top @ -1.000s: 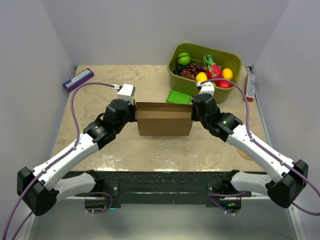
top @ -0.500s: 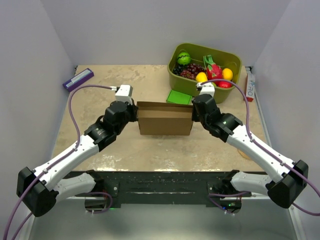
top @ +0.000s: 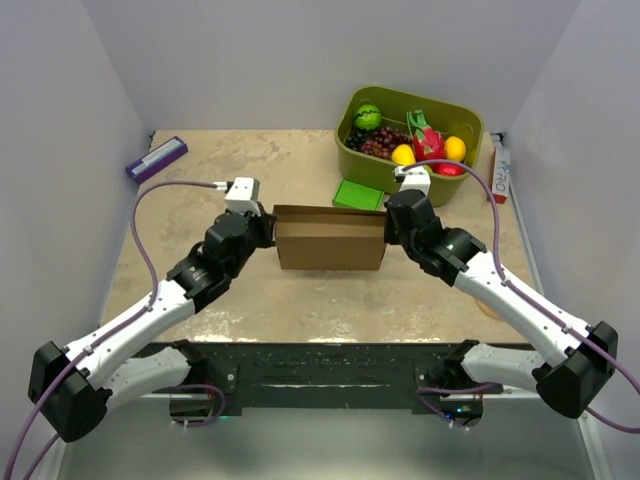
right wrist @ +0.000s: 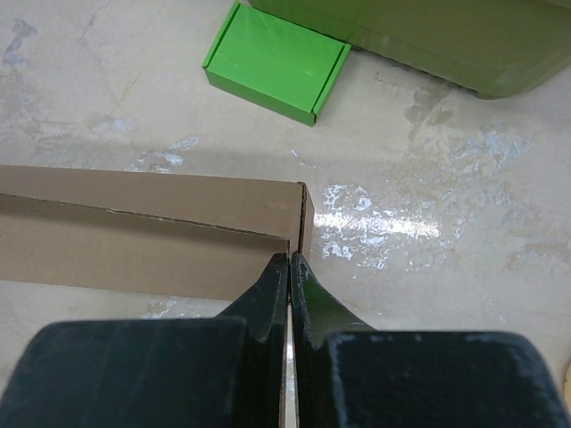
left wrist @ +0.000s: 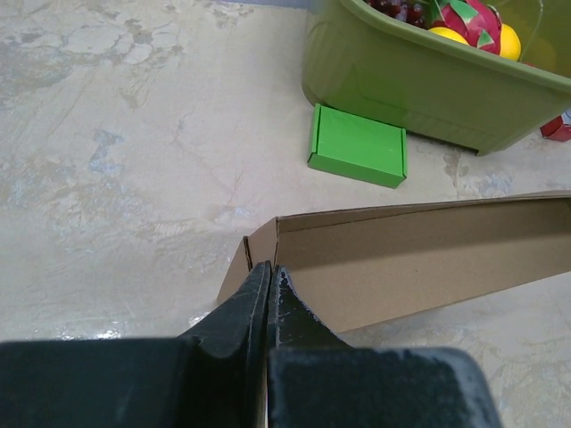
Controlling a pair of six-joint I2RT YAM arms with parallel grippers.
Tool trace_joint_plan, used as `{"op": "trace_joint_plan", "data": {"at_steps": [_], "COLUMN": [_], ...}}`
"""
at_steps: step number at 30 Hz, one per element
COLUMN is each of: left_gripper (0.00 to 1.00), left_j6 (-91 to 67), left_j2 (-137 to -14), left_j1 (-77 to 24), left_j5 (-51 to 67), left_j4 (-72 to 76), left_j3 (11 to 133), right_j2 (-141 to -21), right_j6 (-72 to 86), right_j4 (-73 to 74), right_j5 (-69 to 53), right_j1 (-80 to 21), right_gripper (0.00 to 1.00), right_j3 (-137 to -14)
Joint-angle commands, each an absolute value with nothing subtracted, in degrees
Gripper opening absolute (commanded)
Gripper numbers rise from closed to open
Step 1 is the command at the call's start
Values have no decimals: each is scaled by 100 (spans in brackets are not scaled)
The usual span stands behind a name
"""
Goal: Fold the paper box
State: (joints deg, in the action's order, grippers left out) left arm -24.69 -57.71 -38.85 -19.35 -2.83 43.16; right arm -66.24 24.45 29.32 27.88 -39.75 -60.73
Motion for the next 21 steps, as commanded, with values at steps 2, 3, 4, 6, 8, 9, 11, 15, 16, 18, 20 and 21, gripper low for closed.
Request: {"op": "trace_joint_plan", "data": {"at_steps": [2, 3, 4, 6, 8, 9, 11, 15, 16, 18, 20, 21], "left_gripper": [0, 0, 0, 0, 0, 0, 0, 0, 0, 0, 2, 4], "left_j6": [-2575, -2575, -2584, -2601, -2636, -2645, -2654, -2672, -2672, -2654, -2593, -2558], "left_j2": [-5977, -5994, -5994, -5994, -5985, -5985, -5977, -5985, -5977, -5933, -5880, -5880], "left_j1": [-4104, -4113, -4157, -4183, -4245, -4245, -4289, -4307, -4315, -4307, -4298, -4298], "left_j5": [-1652, -1705, -1731, -1828, -1889, -1968, -1995, -1899, -1872, -1828, -1802, -1776], "left_j4": [-1257, -1266, -1283, -1318, -1397, -1415, -1441, -1380, -1380, -1441, -1529, -1564], "left_j3": [3806, 3753, 3727, 3657, 3630, 3604, 3569, 3559, 3603, 3822, 4007, 4191], "right_j2": [-6645, -6645, -6627, -6627, -6627, -6618, -6627, -6627, -6618, -6566, -6522, -6495], "right_j6": [2575, 2575, 2575, 2575, 2575, 2575, 2584, 2593, 2584, 2601, 2584, 2593], "right_j4": [3146, 3155, 3155, 3164, 3164, 3164, 3155, 3173, 3216, 3296, 3427, 3489], "right_j5": [2672, 2672, 2681, 2689, 2698, 2698, 2690, 2689, 2681, 2654, 2576, 2549], "right_j1": [-4034, -4025, -4034, -4034, -4034, -4034, -4025, -4034, -4034, -4034, -4025, -4025], "right_gripper": [0, 0, 0, 0, 0, 0, 0, 0, 0, 1, 16, 24], "right_j3": [-5968, -5968, -5968, -5968, -5968, -5968, -5968, -5968, -6003, -6064, -6187, -6240]}}
